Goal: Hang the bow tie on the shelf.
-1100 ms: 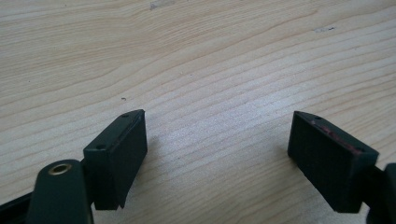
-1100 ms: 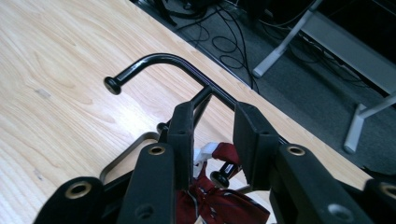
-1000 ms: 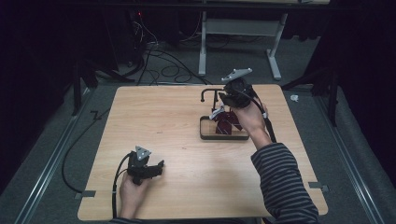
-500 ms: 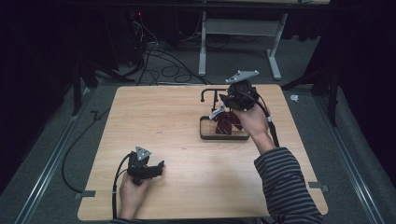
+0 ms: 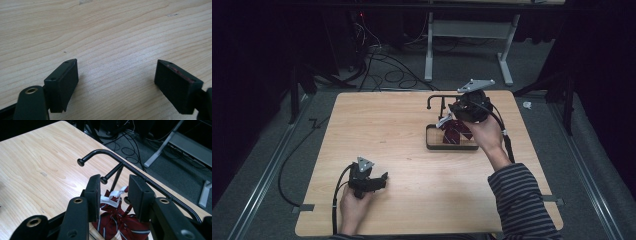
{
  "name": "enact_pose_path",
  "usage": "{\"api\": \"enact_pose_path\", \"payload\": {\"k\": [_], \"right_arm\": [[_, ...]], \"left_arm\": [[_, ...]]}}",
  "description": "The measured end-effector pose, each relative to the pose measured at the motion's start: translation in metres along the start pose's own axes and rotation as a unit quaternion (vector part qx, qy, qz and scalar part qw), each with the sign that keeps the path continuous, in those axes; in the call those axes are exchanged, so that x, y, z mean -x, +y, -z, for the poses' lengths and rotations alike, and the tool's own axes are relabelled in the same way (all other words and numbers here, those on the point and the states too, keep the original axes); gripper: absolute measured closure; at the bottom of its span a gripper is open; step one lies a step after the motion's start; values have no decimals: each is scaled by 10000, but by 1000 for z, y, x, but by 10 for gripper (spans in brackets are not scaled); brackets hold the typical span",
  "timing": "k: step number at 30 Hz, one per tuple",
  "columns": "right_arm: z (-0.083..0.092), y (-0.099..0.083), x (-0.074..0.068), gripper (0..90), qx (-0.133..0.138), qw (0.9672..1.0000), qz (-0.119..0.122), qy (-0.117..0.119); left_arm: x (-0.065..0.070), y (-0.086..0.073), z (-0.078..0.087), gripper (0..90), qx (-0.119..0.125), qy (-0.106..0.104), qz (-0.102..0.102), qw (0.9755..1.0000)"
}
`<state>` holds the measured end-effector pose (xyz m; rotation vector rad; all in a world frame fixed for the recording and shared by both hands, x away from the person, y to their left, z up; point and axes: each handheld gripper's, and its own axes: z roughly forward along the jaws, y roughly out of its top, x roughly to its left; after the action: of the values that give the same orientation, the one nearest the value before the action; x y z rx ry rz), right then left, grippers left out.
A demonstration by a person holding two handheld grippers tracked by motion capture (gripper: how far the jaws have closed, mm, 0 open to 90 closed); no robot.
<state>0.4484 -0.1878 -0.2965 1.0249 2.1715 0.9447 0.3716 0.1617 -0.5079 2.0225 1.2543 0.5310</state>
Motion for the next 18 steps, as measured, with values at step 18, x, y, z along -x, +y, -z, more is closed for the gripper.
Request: {"api": "enact_pose_path", "payload": {"k": [18], "right_arm": [[15, -22, -1, 626, 168, 9996, -173, 125]], "left_arm": [[0, 0, 0, 197, 2, 1, -1, 10000]]}}
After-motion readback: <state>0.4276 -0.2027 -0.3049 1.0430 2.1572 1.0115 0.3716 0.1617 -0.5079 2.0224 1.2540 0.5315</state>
